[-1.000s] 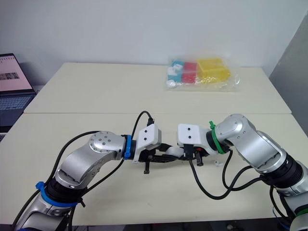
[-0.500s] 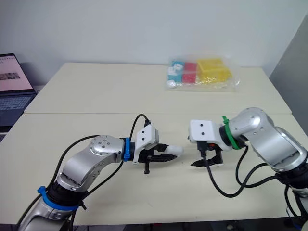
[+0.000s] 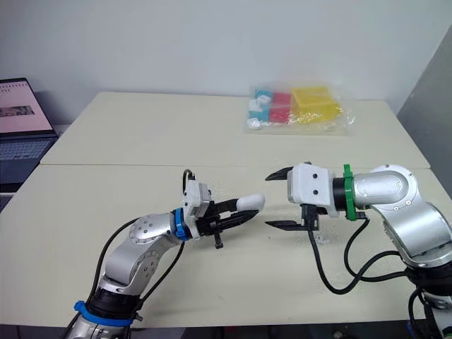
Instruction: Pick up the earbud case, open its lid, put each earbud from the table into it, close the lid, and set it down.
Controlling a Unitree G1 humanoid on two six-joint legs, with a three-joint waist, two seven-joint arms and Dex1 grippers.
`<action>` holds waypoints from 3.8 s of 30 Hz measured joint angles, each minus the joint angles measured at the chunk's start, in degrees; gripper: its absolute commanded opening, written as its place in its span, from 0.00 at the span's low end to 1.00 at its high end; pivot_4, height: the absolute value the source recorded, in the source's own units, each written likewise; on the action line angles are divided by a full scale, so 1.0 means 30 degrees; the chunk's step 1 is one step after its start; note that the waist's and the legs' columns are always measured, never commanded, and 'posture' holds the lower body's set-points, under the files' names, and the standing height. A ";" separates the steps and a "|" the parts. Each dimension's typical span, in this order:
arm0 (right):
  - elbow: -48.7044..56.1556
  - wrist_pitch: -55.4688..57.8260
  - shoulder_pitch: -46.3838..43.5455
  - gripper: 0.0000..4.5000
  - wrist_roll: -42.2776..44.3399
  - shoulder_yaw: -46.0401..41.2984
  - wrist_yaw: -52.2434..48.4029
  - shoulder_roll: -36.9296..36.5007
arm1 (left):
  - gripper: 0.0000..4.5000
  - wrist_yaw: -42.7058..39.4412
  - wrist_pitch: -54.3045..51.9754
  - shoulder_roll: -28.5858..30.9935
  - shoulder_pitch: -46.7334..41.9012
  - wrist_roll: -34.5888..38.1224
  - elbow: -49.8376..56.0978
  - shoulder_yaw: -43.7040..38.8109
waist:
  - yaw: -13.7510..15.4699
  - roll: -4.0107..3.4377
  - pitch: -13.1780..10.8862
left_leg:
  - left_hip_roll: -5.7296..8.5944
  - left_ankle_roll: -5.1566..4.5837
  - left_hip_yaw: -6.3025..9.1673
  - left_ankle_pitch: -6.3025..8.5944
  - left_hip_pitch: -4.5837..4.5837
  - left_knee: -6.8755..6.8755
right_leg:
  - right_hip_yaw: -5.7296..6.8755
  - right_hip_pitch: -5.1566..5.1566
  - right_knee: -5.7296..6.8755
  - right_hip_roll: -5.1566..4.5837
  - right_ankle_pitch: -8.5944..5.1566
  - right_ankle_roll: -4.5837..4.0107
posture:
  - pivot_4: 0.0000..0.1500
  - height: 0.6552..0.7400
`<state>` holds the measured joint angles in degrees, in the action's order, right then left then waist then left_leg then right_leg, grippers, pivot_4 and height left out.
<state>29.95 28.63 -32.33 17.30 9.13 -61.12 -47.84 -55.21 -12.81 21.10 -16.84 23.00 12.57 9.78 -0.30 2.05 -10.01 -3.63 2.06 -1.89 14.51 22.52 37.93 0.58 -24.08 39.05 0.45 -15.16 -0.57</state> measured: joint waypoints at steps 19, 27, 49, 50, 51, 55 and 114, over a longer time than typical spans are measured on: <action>-0.1360 -0.0104 -0.1618 1.00 -0.1145 0.1350 0.0106 0.0744 | 0.18 -0.0581 0.1778 0.0009 -0.0302 -0.0962 -0.0885 0.0380 | 0.0037 0.0000 0.0000 | -0.0007 -0.0002 -0.0011 0.0001 0.0012 -0.0006 | 0.0019 -0.0004 -0.0016 0.0010 -0.0001 -0.0004 | 1.00 0.95; -0.1422 0.0192 -0.2450 1.00 -0.1565 0.1854 0.0173 0.1398 | 0.18 -0.0552 0.1957 0.0211 -0.0336 -0.1232 -0.0957 0.0346 | 0.0025 -0.0001 0.0000 | -0.0008 -0.0002 -0.0008 0.0001 0.0014 -0.0006 | 0.0017 -0.0005 -0.0014 0.0012 -0.0001 -0.0004 | 1.00 0.95; -0.3449 0.3105 -0.0711 1.00 0.0936 -0.1868 -0.1710 -0.4020 | 0.18 -0.0191 0.2760 0.0530 0.0504 -0.1747 -0.1394 0.0310 | 0.0072 -0.0003 -0.0003 | -0.0005 -0.0005 -0.0020 0.0003 0.0018 -0.0016 | 0.0019 -0.0006 -0.0032 -0.0006 -0.0002 -0.0007 | 1.00 0.95; -0.3979 0.2986 -0.0395 1.00 0.0486 -0.1658 -0.1686 -0.4212 | 0.18 -0.0114 0.2760 0.0541 0.0571 -0.1782 -0.1355 0.0301 | 0.0070 -0.0003 -0.0002 | -0.0004 -0.0005 -0.0023 0.0003 0.0019 -0.0016 | 0.0018 -0.0010 -0.0029 -0.0005 -0.0002 -0.0007 | 1.00 0.95; -0.4407 0.2645 -0.0209 1.00 0.0030 -0.1360 -0.1695 -0.4327 | 0.18 -0.0097 0.2760 0.0534 0.0610 -0.1796 -0.1286 0.0325 | 0.0046 -0.0004 -0.0002 | -0.0005 -0.0005 -0.0027 0.0003 0.0011 -0.0015 | 0.0013 -0.0010 -0.0025 -0.0004 -0.0002 -0.0006 | 1.00 0.95; -0.7291 0.0581 -0.0034 1.00 -0.2605 0.1002 -0.2220 -0.4724 | 0.18 0.0087 0.2759 0.0518 0.0863 -0.1815 -0.0651 0.0375 | -0.0063 -0.0028 -0.0015 | -0.0013 -0.0005 -0.0039 0.0002 -0.0007 -0.0017 | -0.0007 -0.0014 -0.0016 0.0005 -0.0001 -0.0007 | 1.00 0.95; -1.2541 -0.6069 0.1250 0.10 -0.8620 0.3532 -0.8593 -0.5439 | 0.18 0.1114 0.2330 0.0942 0.1747 -0.2486 0.1070 0.1124 | 0.0005 -0.0158 -0.0072 | -0.0004 -0.0013 -0.0039 -0.0007 -0.0043 -0.0004 | -0.0038 0.0004 -0.0016 0.0000 0.0052 -0.0014 | 1.00 0.95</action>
<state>-7.67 10.43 -28.58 -8.56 19.72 -86.90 -64.16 -51.87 -5.82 23.92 -11.60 15.54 15.78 13.15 -0.29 1.58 -10.23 -3.64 2.02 -2.01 14.49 22.39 37.92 0.47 -24.07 39.01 0.45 -15.00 -0.61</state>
